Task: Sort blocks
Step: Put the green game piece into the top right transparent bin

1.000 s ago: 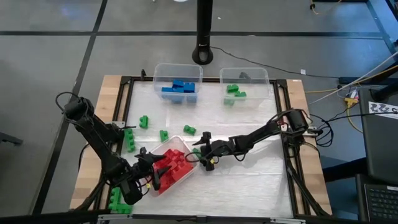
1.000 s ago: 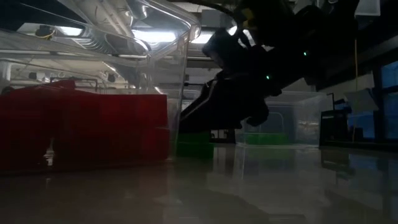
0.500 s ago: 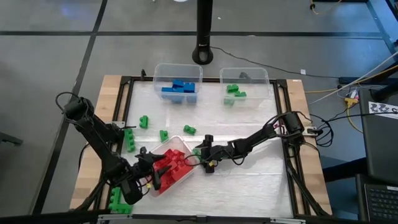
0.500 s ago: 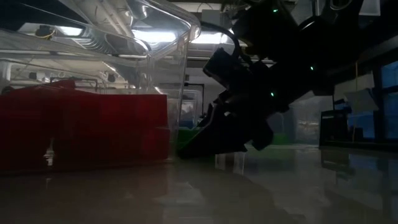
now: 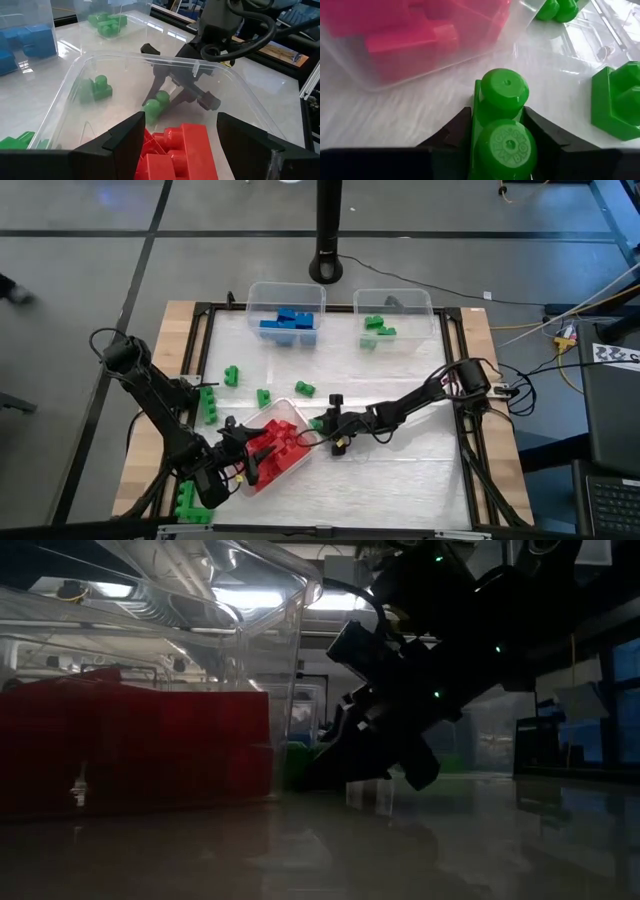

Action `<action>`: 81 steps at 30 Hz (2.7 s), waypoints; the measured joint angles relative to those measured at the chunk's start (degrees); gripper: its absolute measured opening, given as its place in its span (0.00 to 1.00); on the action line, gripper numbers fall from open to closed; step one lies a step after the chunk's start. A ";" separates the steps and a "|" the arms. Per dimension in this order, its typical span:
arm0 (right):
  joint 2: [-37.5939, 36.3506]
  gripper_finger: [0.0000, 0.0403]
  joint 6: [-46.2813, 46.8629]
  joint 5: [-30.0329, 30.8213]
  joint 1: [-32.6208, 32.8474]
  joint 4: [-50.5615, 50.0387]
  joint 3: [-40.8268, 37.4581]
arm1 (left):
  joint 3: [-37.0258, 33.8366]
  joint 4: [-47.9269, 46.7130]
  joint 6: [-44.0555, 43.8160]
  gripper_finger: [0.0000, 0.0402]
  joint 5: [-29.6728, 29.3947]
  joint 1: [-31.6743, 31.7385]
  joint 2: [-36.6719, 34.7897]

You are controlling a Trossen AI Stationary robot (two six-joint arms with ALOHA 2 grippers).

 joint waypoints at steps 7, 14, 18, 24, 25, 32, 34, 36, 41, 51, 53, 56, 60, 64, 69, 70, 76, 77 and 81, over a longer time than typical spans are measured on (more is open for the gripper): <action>-5.76 0.34 -2.77 0.11 0.02 -9.34 -0.22 | 0.00 0.03 0.04 0.59 0.01 0.00 0.00; -16.76 0.35 -7.46 6.83 -0.75 -24.95 -0.19 | 0.00 0.05 0.22 0.59 -0.01 0.25 0.00; -24.75 0.34 -10.88 11.42 -2.59 -32.56 -0.17 | 0.02 -0.04 0.34 0.59 0.01 0.37 0.00; -35.51 0.35 -15.45 14.67 -8.06 -42.20 -0.17 | 0.02 -0.05 0.45 0.59 0.04 0.68 0.00; -37.08 0.35 -16.10 15.04 -9.41 -43.37 -0.15 | 0.02 -0.03 0.45 0.59 0.05 0.70 0.00; -44.40 0.35 -20.36 14.48 -19.35 -48.82 -0.13 | 0.02 0.04 0.46 0.59 0.08 0.70 0.02; -45.45 0.35 -21.46 14.42 -22.59 -50.05 -0.13 | 0.02 0.00 0.47 0.59 0.08 0.73 0.00; -46.00 0.35 -22.69 13.90 -25.95 -50.38 -0.13 | 0.02 -0.03 0.46 0.59 0.10 0.76 0.00; -46.10 0.35 -25.10 10.60 -34.54 -50.43 -0.17 | 0.02 -0.01 0.46 0.59 0.10 0.76 0.00; -45.70 0.36 -26.51 5.40 -44.65 -50.38 -0.23 | 0.02 0.03 1.39 0.59 0.16 0.82 0.00; -45.52 0.37 -26.51 5.96 -45.34 -49.80 -0.24 | 0.02 0.03 1.35 0.59 0.17 1.12 0.00; -45.31 0.46 -26.57 4.49 -45.62 -50.59 -0.27 | 0.02 0.03 1.36 0.59 0.17 1.41 0.00; -45.33 0.65 -26.55 4.93 -45.47 -50.33 -0.26 | 0.02 0.06 1.31 0.59 0.21 1.57 0.00; -46.38 0.80 -26.45 0.49 -45.31 -51.62 -0.23 | 0.02 0.06 1.26 0.59 0.21 1.60 0.00; -47.04 0.89 -24.87 -3.46 -41.47 -52.04 -0.20 | 0.02 0.09 1.11 0.59 0.21 1.62 0.00; -47.10 0.90 -24.83 -4.74 -39.87 -51.60 -0.22 | 0.02 0.09 1.13 0.59 0.21 1.60 0.00; -45.56 0.91 -23.52 -7.55 -27.96 -45.31 -0.22 | 0.02 0.05 1.25 0.59 0.21 1.62 0.00; -44.90 0.91 -23.21 -7.58 -25.94 -43.30 -0.22 | 0.02 0.09 1.29 0.59 0.19 1.60 0.00; -40.57 0.91 -22.14 -6.27 -20.19 -38.89 -0.22 | 0.02 0.12 1.31 0.59 0.19 1.62 0.00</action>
